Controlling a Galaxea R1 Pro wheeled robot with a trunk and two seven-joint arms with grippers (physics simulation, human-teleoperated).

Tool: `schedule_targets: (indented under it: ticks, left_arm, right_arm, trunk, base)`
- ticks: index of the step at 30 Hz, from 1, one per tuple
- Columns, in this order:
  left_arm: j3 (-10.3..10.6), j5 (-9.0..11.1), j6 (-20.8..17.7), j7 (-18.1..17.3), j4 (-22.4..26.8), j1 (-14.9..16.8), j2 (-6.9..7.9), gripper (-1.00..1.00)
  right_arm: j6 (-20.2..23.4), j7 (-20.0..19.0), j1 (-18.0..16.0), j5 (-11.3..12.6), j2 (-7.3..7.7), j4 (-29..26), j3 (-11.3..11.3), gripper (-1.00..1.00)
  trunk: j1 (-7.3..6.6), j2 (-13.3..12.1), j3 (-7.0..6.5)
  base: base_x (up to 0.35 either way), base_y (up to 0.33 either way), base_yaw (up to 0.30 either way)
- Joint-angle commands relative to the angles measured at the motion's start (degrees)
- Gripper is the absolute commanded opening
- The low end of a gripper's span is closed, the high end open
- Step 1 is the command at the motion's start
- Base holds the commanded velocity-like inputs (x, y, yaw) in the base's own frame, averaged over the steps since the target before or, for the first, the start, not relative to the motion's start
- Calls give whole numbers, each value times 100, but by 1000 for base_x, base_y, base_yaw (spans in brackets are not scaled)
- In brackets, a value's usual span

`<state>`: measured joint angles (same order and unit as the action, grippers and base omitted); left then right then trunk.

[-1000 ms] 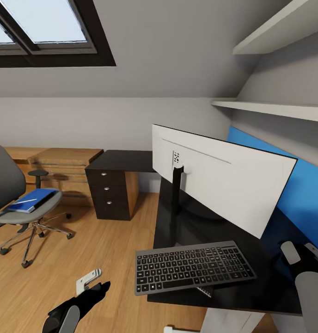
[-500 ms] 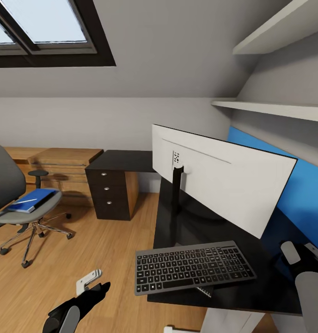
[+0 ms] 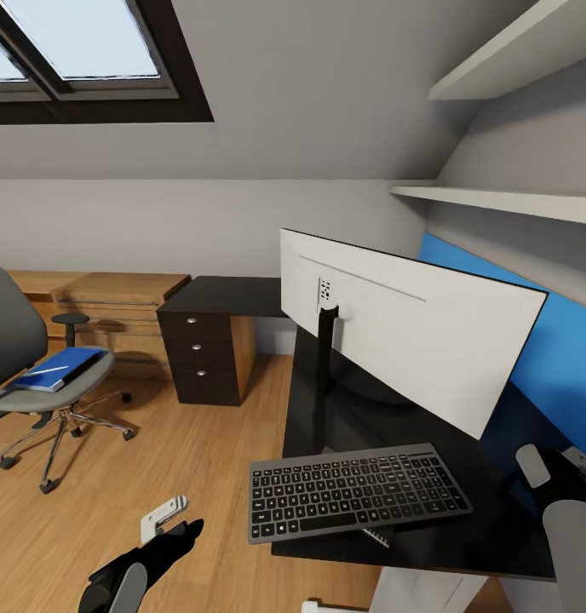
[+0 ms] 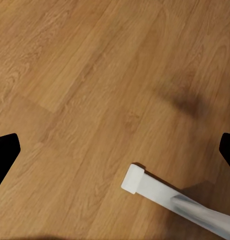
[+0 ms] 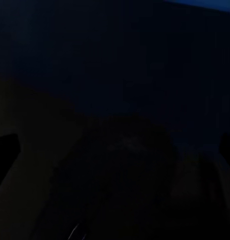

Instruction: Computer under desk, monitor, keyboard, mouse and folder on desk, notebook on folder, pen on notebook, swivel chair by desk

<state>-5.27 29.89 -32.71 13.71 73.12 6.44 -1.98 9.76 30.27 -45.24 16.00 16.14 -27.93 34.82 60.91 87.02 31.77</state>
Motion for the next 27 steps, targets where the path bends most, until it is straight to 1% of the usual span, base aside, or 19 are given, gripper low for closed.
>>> schedule_targets:
  ticks: [1,16,19,20,22,27]
  left_arm:
    - [-7,61,-25,44,9,2,-4,100]
    - [-4,58,-25,44,9,2,-4,100]
    - [-3,57,-25,44,9,1,-4,100]
    - [-2,55,-25,44,9,2,-4,100]
    - [-1,53,-25,44,9,0,-4,100]
    - [-1,52,-25,44,9,3,-4,100]
  right_arm:
    - [25,24,-3,30,-1,-11,-2,100]
    - [10,83,-3,-7,-12,-11,-32,100]
    - [5,124,-3,-56,-34,-11,-79,100]
    - [1,157,-3,-121,-80,-11,-104,100]
    - [0,167,-3,-152,-112,-11,-112,100]
    - [-1,171,-3,-167,-125,-11,-115,100]
  trunk:
    - [0,3,6]
    - [0,3,6]
    - [0,3,6]
    - [0,3,6]
    - [0,3,6]
    - [0,3,6]
  base:
    - [0,0,0]
    - [0,0,0]
    - [0,0,0]
    - [0,0,0]
    - [0,0,0]
    - [0,0,0]
